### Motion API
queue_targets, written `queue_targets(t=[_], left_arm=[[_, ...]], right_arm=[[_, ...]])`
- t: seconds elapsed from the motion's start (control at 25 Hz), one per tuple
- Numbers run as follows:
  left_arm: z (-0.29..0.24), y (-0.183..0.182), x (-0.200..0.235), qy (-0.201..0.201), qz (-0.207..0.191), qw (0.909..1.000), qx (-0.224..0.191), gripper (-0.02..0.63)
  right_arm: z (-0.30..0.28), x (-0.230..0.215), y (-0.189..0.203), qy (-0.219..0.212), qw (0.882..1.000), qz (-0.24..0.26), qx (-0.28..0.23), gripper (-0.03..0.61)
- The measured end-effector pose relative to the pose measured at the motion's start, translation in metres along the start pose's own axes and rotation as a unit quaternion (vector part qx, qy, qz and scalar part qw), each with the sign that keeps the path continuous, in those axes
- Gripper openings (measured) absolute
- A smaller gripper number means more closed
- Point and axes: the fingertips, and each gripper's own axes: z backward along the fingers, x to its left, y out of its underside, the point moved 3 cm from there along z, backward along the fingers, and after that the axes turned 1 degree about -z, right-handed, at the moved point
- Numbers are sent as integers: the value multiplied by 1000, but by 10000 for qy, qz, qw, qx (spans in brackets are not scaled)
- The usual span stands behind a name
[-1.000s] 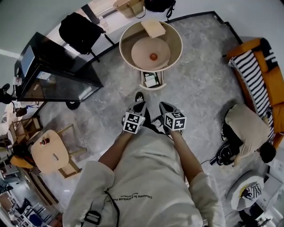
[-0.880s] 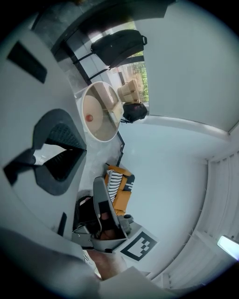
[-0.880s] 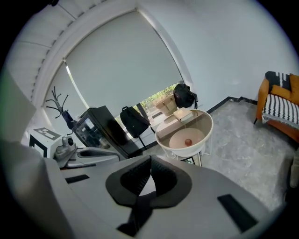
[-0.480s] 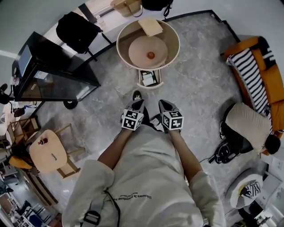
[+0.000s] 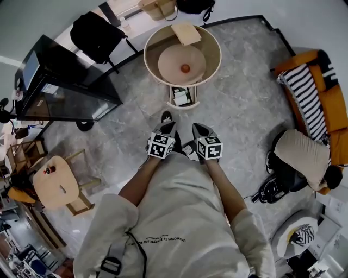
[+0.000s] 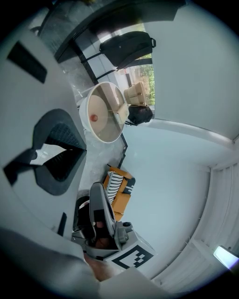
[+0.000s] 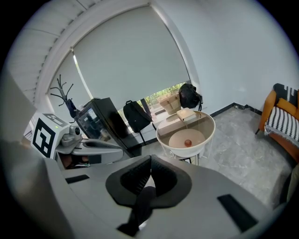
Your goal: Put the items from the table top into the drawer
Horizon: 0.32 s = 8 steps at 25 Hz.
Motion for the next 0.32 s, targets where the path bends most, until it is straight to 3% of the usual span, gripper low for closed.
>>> queue_targets(t=[0.32], left_arm=[[-7, -5, 4, 0, 38, 10000, 1, 21]], right_arm=[[-1, -9, -4, 40, 10000, -32, 24, 34]])
